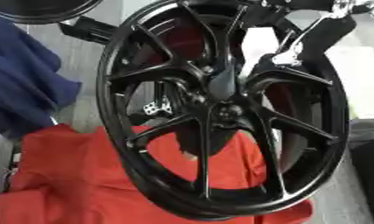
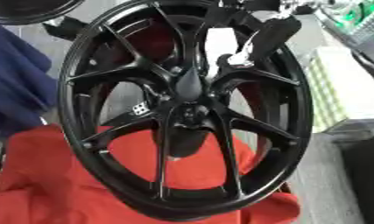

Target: Pull the pin out of the wheel hub.

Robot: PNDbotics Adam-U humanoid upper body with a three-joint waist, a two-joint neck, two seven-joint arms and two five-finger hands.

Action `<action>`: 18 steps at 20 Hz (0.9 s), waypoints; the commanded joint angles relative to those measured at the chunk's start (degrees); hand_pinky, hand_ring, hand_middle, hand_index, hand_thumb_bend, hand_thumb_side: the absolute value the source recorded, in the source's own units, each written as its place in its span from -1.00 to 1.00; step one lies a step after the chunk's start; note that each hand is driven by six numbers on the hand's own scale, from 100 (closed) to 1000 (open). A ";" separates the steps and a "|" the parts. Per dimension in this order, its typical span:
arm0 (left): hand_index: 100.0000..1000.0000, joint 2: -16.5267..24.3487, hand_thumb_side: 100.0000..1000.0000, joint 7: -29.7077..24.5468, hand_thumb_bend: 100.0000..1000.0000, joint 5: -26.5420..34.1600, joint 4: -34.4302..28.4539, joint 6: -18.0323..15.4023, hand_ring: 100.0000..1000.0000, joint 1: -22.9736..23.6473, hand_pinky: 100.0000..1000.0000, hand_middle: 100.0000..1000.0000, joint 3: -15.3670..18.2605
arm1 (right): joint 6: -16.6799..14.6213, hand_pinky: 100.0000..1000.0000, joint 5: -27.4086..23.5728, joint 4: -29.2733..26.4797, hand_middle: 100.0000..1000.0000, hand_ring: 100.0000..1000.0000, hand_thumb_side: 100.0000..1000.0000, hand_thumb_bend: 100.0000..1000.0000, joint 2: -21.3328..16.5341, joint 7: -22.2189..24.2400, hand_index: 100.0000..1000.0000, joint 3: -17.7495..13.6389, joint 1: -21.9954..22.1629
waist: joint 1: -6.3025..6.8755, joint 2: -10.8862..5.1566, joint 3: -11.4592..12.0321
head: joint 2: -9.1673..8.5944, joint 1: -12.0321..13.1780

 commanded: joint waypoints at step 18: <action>0.68 0.92 0.35 -0.11 0.05 0.02 -1.03 -0.25 0.46 -0.28 0.45 0.58 0.97 | 0.05 0.68 -0.45 1.50 0.27 0.64 -0.94 -0.77 -0.07 -0.61 0.48 -0.19 -1.47 | 0.38 -0.80 -0.09 | -0.71 -0.22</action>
